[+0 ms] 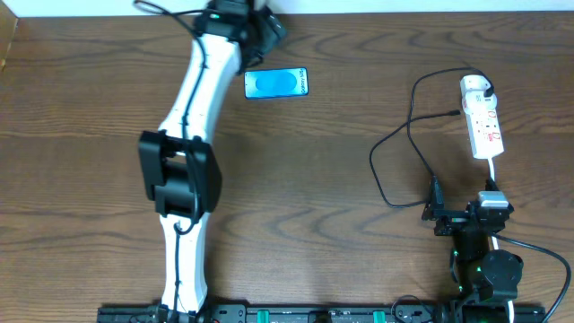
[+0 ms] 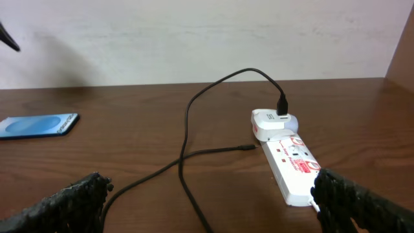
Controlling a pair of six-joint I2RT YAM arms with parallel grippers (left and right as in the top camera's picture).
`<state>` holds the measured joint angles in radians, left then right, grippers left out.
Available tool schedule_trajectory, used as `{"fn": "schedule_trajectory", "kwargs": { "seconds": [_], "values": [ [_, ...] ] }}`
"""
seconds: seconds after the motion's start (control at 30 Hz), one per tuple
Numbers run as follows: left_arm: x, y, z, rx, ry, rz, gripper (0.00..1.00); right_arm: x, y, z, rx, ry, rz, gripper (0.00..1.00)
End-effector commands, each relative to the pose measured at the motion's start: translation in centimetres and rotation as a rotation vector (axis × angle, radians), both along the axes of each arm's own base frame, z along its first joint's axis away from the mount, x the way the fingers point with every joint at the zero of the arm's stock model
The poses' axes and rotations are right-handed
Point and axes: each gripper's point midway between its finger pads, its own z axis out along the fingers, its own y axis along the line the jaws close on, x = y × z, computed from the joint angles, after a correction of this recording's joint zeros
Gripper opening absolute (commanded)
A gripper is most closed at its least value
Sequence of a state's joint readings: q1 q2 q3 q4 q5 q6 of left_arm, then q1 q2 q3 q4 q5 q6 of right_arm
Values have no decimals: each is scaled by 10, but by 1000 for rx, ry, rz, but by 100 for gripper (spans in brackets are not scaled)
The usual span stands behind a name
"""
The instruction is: Plug charger to phone and switch on socket
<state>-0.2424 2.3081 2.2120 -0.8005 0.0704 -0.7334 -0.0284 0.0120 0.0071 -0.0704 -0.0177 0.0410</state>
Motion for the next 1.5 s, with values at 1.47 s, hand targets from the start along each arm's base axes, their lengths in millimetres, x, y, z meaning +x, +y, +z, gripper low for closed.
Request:
{"fn": "schedule_trajectory", "kwargs": {
  "seconds": [1.47],
  "values": [
    [-12,8,-116,-511,460,732,98,0,1,0,5,0,0,99]
  ]
}}
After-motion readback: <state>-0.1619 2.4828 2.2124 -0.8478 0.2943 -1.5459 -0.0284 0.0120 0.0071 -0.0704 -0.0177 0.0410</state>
